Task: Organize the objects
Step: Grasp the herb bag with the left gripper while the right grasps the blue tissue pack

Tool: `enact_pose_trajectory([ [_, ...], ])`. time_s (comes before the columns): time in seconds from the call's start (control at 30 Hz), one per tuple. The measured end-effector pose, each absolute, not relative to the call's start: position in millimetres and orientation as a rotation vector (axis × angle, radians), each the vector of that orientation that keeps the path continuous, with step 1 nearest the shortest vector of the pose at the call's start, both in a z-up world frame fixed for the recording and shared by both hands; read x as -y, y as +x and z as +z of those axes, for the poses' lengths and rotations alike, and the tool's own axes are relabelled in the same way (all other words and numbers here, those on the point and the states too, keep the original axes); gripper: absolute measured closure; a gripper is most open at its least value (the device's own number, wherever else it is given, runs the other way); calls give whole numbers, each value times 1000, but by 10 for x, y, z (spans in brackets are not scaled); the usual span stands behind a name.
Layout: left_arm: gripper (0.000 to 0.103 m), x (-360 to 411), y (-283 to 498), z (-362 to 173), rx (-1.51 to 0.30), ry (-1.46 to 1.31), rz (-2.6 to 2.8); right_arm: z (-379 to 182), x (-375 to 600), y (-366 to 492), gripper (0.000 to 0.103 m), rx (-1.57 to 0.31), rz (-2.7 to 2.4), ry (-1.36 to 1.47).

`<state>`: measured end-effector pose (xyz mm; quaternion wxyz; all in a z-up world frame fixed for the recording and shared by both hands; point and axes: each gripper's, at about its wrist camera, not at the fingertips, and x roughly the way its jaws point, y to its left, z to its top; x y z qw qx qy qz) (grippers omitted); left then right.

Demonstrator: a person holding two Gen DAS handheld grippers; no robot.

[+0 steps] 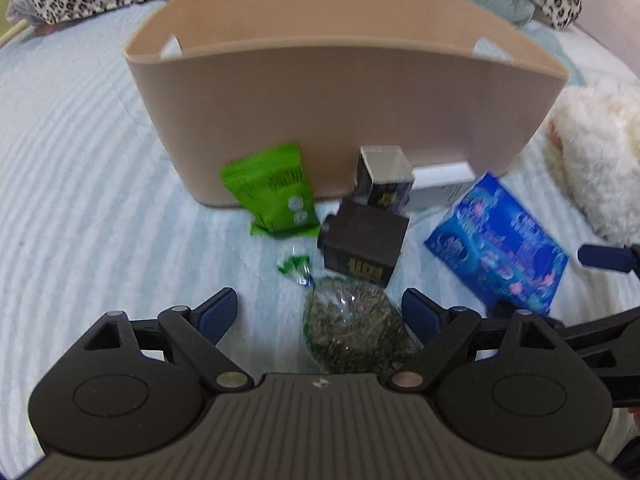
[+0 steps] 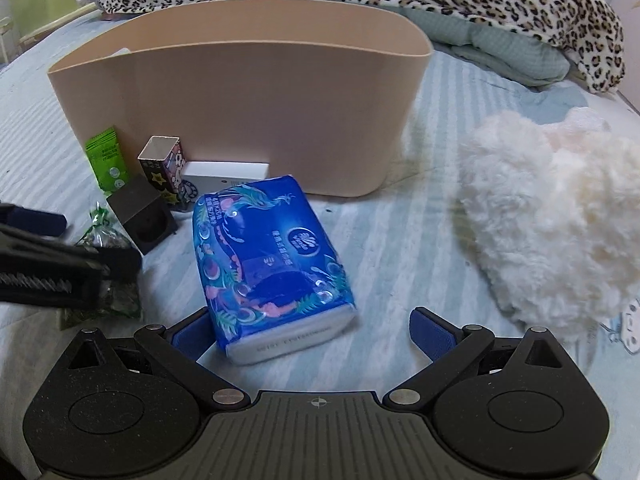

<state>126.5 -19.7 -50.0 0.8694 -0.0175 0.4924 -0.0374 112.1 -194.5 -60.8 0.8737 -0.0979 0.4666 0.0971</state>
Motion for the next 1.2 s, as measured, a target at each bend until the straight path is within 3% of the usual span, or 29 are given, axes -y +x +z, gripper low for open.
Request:
enact_pose_trajectory([
  [0.13,8,208,1261,-545,-1049,-34,-74,-691,1843,1150,0,-955,217,-264],
  [0.23,12,171,1237,-543,-1065,-38,-74,-706,1794,1149,11,-943,237,-292],
  [0.3,28,145,1205,-525,-1061,-14,-66,-688,1803,1139,26,-947,259,-264],
  [0.37,40,112,1162,-506,-1053,0,-62,-660,1833,1133,32,-946,267,-223],
  [0.47,60,24,1110,-478,-1048,-29,-54,-635,1847,1108,34,-941,260,-213],
  [0.53,66,-19,1082,-466,-1049,-44,-58,-618,1843,1081,36,-934,256,-217],
  [0.67,63,-66,1014,-439,-1048,-56,-76,-605,1844,996,37,-929,250,-226],
  [0.73,54,-97,975,-413,-1042,-82,-83,-591,1845,964,38,-930,249,-226],
  [0.8,37,-103,932,-370,-1024,-92,-82,-576,1857,947,38,-932,250,-229],
  [0.87,30,-91,887,-319,-992,-92,-68,-563,1881,944,38,-934,246,-232],
  [1.2,23,-24,794,-154,-954,-56,-142,-462,2053,756,39,-929,215,-184],
])
